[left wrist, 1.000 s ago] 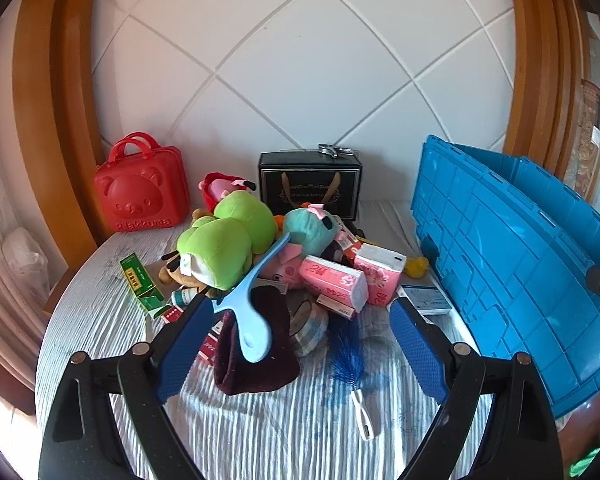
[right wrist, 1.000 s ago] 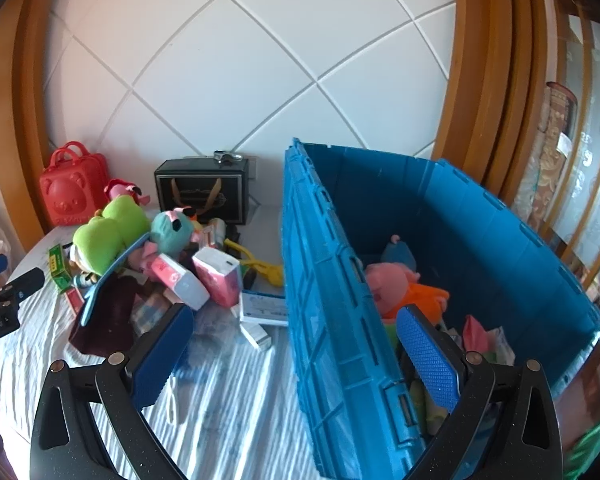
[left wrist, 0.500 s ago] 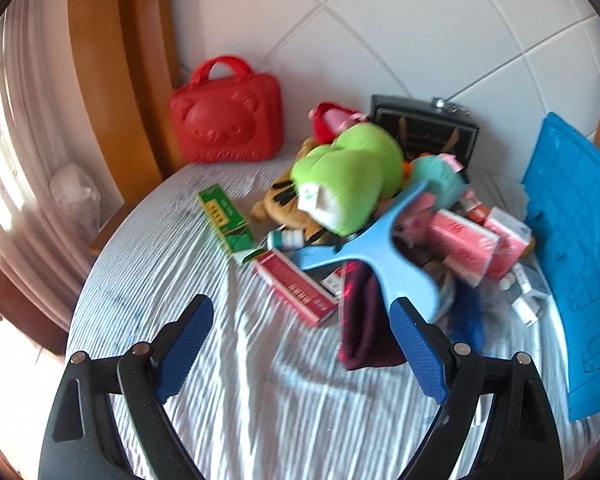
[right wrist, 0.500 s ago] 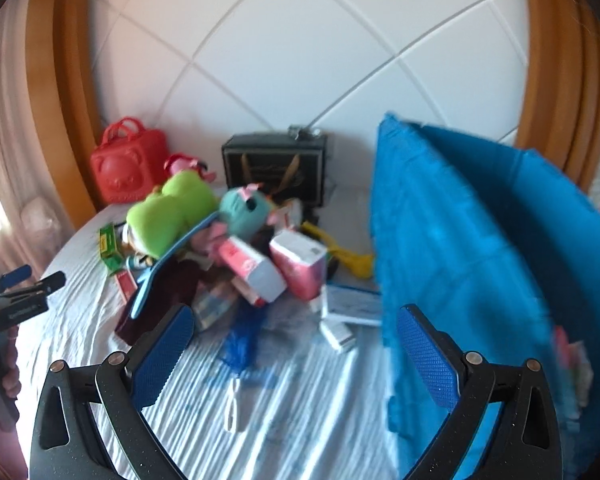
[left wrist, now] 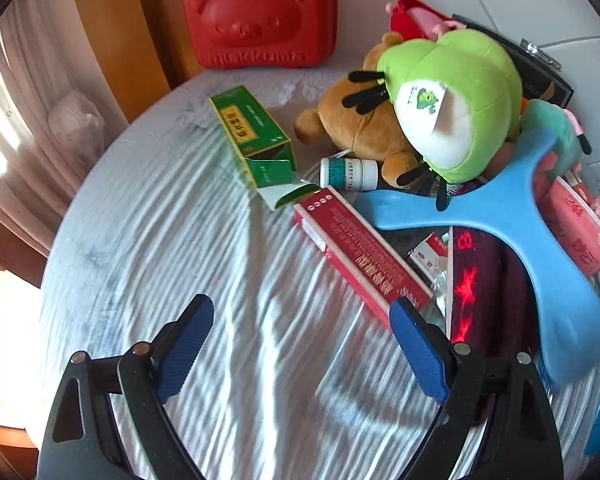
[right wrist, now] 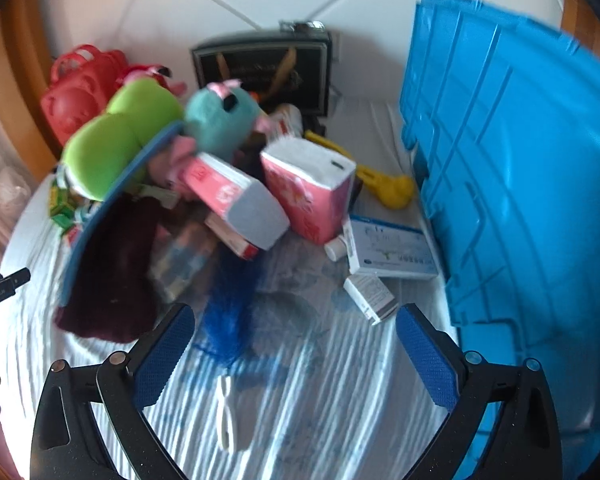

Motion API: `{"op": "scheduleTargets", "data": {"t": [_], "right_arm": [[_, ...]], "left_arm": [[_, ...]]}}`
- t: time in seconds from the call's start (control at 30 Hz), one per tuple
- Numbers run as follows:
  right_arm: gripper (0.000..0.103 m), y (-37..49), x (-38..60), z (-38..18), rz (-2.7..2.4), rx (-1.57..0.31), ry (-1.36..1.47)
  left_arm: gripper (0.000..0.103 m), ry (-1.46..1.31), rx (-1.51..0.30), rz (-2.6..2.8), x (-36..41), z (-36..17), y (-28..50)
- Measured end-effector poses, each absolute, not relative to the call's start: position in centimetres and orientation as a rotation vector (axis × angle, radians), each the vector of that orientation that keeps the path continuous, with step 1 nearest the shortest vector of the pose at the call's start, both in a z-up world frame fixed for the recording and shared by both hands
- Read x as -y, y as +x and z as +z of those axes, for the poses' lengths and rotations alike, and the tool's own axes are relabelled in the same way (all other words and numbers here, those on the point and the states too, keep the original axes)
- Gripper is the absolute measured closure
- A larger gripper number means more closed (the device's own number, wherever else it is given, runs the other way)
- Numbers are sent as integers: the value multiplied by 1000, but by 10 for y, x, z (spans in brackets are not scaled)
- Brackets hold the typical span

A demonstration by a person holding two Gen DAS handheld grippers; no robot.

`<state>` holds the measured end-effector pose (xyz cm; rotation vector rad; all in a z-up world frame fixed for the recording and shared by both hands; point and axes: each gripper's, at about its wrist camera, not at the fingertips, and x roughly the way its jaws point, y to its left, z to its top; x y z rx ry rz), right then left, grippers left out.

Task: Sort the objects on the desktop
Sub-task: 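Reach both tools into the pile and grasp the red ointment box with the left tool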

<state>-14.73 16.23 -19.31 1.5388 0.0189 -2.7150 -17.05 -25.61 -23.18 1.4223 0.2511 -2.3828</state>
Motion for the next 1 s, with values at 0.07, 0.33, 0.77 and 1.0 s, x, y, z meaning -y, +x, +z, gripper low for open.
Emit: {"op": "scheduleTargets", "data": {"t": [0.07,0.33,0.77,1.0], "right_arm": [[16,-158,-166,-206,-2696,-4,1600],[21,-199,-181,-244,-2683,-4,1754],[29,-239,-110,-275,-2477,-125,1623],[48,-253,-105,-291,-2473,-138,1602]], "left_arm": [[13,1445,-267,-2366,255,-245,-190],[18,1553,-290,-2291,253,-289,-240],[49,1627,-288,-2310,251,-310,-239],[58,1625,-294,-2320,259,-307,-207]]}}
